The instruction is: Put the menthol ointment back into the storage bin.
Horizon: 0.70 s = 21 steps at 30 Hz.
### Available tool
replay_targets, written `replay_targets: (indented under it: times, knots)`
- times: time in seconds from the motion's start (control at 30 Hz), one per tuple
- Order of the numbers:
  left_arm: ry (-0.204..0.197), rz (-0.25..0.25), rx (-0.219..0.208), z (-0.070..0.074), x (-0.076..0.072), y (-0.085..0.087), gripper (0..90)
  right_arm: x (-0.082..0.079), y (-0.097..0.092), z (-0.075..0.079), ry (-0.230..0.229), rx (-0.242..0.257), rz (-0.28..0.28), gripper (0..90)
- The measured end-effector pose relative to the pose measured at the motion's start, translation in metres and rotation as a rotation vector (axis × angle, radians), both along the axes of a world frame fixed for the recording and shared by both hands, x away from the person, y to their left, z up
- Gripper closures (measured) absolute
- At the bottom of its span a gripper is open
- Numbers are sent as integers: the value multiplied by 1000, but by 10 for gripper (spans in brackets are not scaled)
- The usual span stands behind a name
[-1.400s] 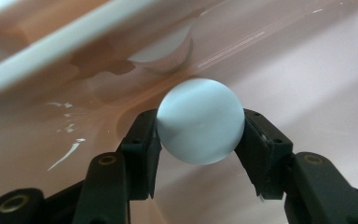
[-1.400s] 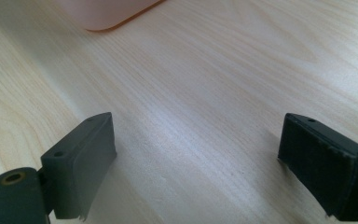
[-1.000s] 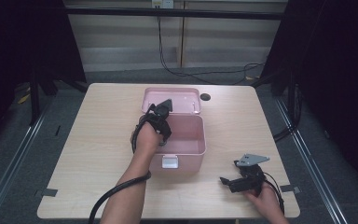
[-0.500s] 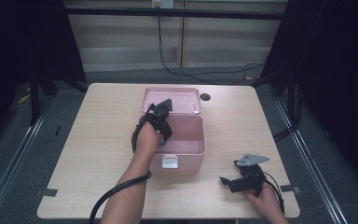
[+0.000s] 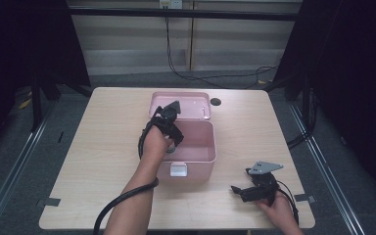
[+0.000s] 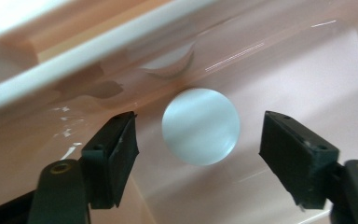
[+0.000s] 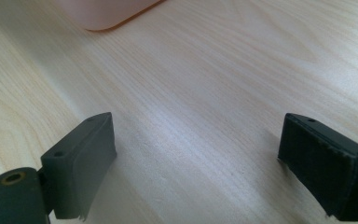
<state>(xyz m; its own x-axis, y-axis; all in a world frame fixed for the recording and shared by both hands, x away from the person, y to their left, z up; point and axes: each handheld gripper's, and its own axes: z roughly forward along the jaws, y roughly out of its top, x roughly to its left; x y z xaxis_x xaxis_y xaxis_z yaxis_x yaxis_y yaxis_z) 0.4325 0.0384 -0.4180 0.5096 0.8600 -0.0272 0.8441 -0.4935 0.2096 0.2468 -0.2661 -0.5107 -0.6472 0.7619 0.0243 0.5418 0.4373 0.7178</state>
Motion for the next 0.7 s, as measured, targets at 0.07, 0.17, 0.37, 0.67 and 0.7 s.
replay_targets:
  times: [0.07, 0.17, 0.37, 0.67, 0.7]
  knots:
    - [1, 5, -7, 1, 0, 1, 243, 0, 0, 0, 0, 0, 0, 102]
    - [9, -4, -15, 4, 0, 2, 241, 0, 0, 0, 0, 0, 0, 102]
    - [18, 8, -35, 11, -3, 3, 234, 0, 0, 0, 0, 0, 0, 102]
    - [15, 1, -46, 23, -6, 11, 234, 0, 0, 0, 0, 0, 0, 102]
    - [19, -1, -45, 24, -6, 12, 234, 0, 0, 0, 0, 0, 0, 102]
